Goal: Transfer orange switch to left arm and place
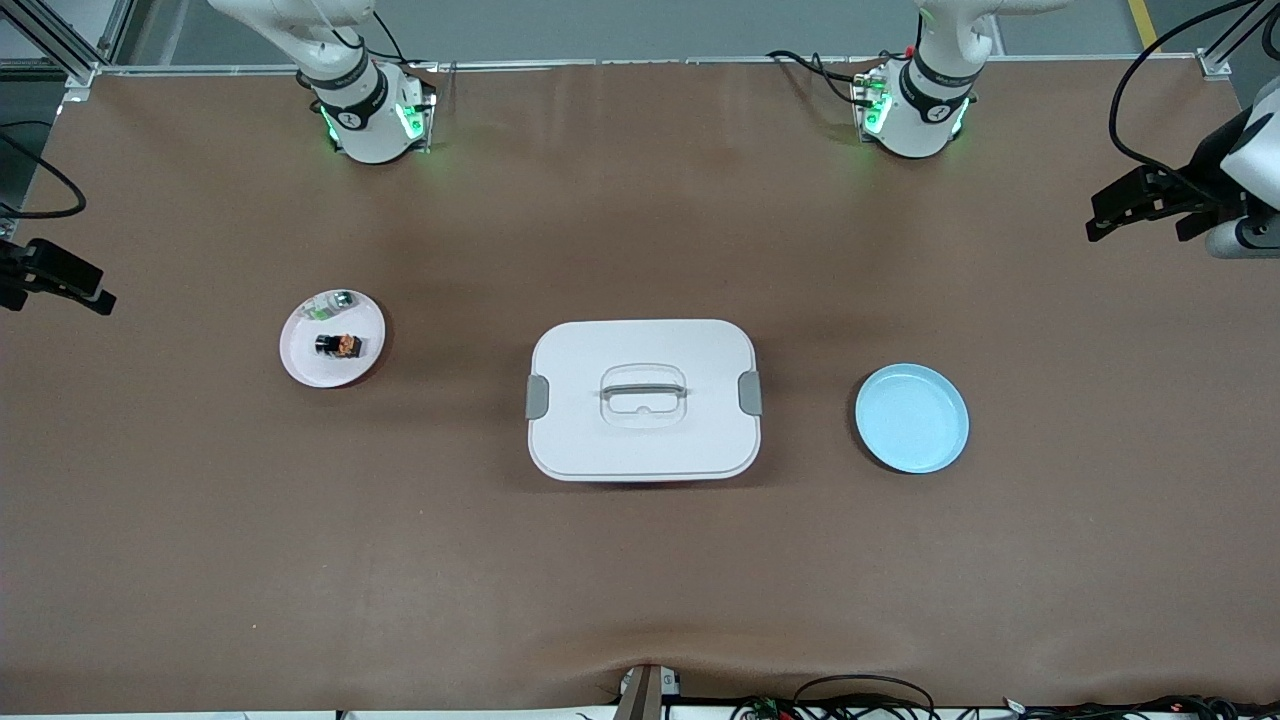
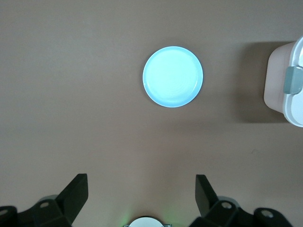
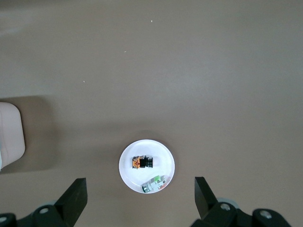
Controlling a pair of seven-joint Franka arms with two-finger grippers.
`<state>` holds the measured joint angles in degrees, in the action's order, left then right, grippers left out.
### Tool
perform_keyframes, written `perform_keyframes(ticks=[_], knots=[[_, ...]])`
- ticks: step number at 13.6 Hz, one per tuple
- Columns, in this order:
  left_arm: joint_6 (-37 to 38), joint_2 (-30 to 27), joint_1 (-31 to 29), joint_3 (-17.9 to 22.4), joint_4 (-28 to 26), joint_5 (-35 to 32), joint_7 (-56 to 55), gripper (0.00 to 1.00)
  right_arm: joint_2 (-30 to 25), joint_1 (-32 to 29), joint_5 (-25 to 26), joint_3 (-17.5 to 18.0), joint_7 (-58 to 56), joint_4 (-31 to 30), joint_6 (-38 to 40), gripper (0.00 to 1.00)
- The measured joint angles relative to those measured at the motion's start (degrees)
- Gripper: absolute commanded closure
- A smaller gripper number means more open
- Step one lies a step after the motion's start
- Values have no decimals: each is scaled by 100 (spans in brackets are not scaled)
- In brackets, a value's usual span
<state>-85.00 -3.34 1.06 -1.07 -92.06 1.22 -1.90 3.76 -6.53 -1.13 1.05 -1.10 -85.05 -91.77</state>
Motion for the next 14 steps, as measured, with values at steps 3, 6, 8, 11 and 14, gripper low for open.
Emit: perform_keyframes(ticks=[3, 6, 8, 11, 14], knots=[[0, 0, -3, 0, 0, 0, 0, 0, 2, 3, 2, 11, -6, 1, 0, 0], [0, 0, -9, 2, 2, 0, 0, 0, 77, 46, 32, 50, -52, -5, 3, 0], [0, 0, -9, 2, 6, 0, 0, 0, 227, 67, 47, 72, -57, -21, 40, 0], [0, 0, -9, 2, 10, 0, 0, 0, 499, 68, 54, 62, -60, -176, 96, 0], [0, 0, -9, 1, 14, 0, 0, 0, 560, 68, 54, 58, -60, -683, 71, 0]])
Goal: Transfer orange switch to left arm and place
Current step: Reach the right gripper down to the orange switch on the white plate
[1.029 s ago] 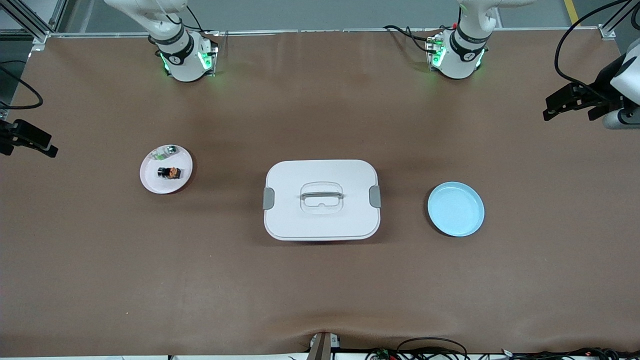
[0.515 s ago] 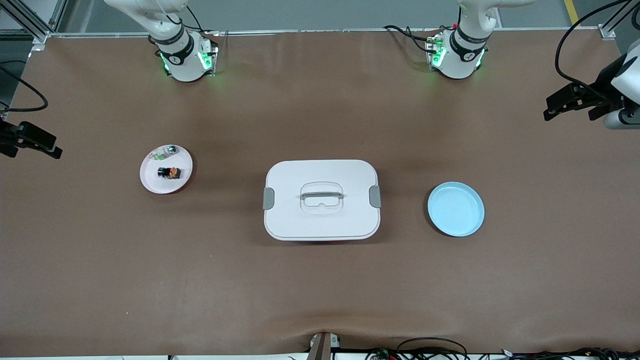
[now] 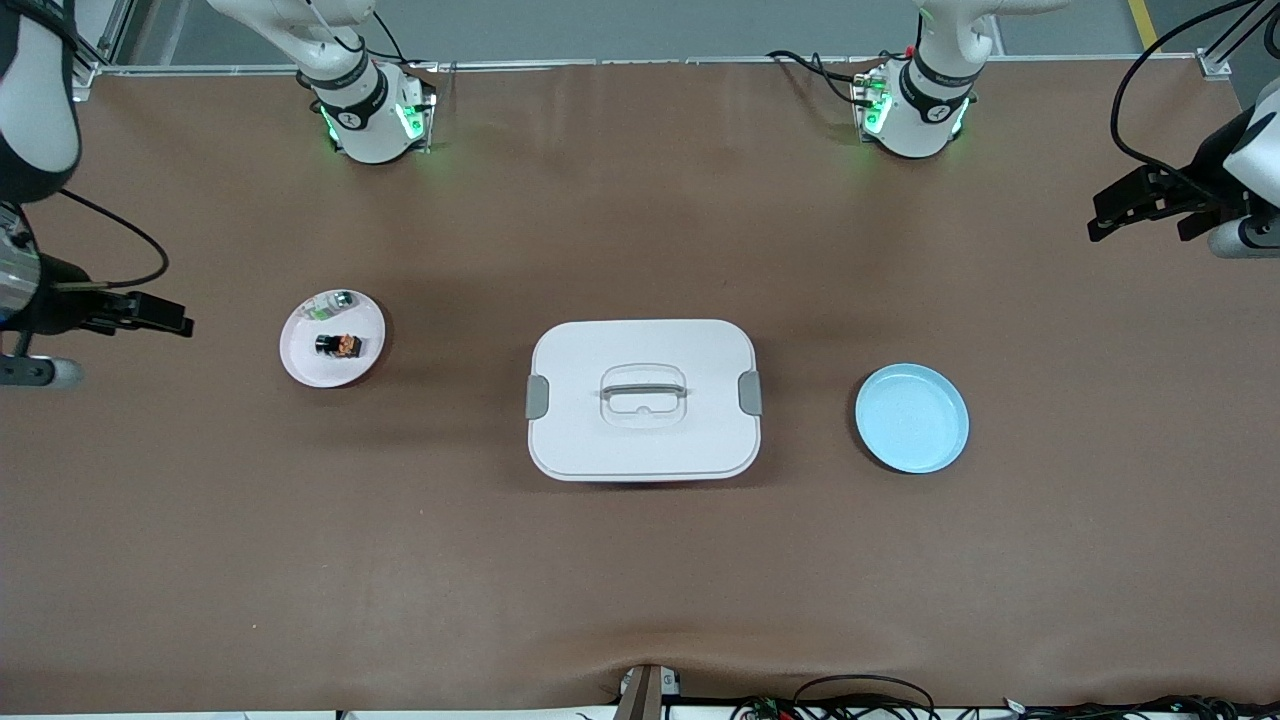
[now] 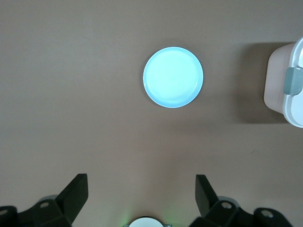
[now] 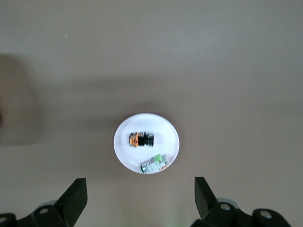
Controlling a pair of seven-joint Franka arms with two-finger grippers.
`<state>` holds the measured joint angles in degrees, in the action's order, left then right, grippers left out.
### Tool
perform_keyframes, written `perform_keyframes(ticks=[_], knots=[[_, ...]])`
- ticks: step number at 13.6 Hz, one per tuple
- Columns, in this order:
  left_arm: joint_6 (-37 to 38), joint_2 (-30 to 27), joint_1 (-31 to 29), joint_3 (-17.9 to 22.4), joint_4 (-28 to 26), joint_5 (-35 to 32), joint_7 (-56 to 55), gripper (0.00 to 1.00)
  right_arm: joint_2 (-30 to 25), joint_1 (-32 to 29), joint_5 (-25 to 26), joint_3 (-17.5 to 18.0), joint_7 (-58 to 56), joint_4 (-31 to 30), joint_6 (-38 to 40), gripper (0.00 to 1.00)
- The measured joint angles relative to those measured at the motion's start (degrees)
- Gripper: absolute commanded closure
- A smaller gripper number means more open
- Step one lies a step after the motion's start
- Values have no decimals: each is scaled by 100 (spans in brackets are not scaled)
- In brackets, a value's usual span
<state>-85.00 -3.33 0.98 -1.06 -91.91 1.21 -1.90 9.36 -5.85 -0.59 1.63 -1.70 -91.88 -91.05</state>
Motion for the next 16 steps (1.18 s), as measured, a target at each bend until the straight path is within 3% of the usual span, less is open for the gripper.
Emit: perform_keyframes(ticks=[3, 10, 16], knots=[[0, 0, 3, 0, 51, 0, 0, 0, -83, 0, -1, 0, 0, -550, -399, 0], [0, 0, 5, -1, 70, 0, 0, 0, -892, 1, -3, 8, 0, -3290, -2711, 0], [0, 0, 6, -1, 75, 0, 0, 0, -894, 344, -6, 26, 224, -4111, -3862, 0]])
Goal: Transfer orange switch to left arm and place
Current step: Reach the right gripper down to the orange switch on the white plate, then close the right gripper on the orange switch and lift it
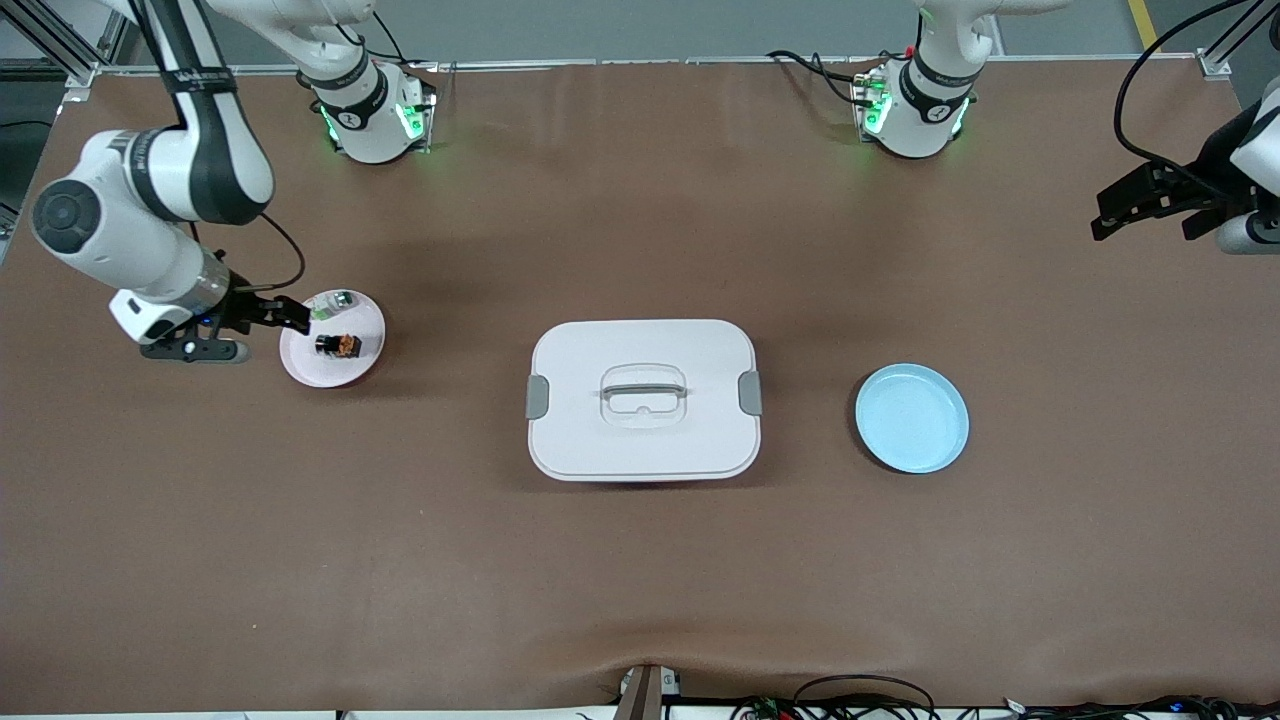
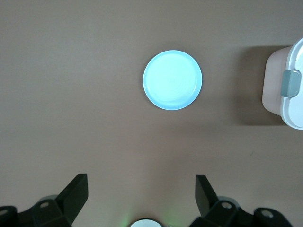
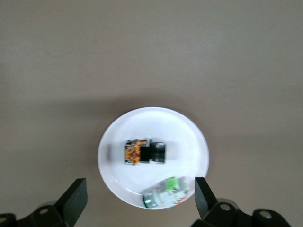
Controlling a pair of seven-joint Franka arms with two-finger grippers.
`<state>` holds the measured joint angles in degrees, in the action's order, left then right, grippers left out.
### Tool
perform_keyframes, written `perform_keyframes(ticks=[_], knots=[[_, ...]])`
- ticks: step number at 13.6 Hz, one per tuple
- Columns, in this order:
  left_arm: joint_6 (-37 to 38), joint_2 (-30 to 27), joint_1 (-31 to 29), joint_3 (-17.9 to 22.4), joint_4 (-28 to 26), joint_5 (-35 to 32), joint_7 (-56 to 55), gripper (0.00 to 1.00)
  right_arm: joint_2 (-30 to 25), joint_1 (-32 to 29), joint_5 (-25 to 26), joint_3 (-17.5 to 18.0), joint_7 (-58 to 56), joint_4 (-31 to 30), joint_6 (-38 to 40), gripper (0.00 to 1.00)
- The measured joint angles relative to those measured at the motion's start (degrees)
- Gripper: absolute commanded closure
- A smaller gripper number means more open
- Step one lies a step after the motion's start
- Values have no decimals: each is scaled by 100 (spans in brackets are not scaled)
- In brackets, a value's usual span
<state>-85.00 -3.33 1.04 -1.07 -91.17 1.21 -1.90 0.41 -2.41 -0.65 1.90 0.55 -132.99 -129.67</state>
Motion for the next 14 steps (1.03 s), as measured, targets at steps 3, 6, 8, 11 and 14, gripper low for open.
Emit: perform_keyframes(ticks=[3, 6, 8, 11, 14], knots=[[0, 0, 0, 0, 1, 0, 0, 0, 104, 153, 51, 6, 103, -246, -477, 0], [0, 7, 0, 0, 1, 0, 0, 0, 384, 153, 333, -10, 104, -518, -1117, 0], [0, 34, -4, 1, 1, 0, 0, 0, 574, 153, 375, -14, 104, -624, -1444, 0], [0, 63, -6, 1, 2, 0, 0, 0, 888, 153, 408, -14, 103, -847, -2096, 0], [0, 64, -6, 1, 6, 0, 0, 0, 1170, 153, 544, -30, 102, -906, -2403, 0]])
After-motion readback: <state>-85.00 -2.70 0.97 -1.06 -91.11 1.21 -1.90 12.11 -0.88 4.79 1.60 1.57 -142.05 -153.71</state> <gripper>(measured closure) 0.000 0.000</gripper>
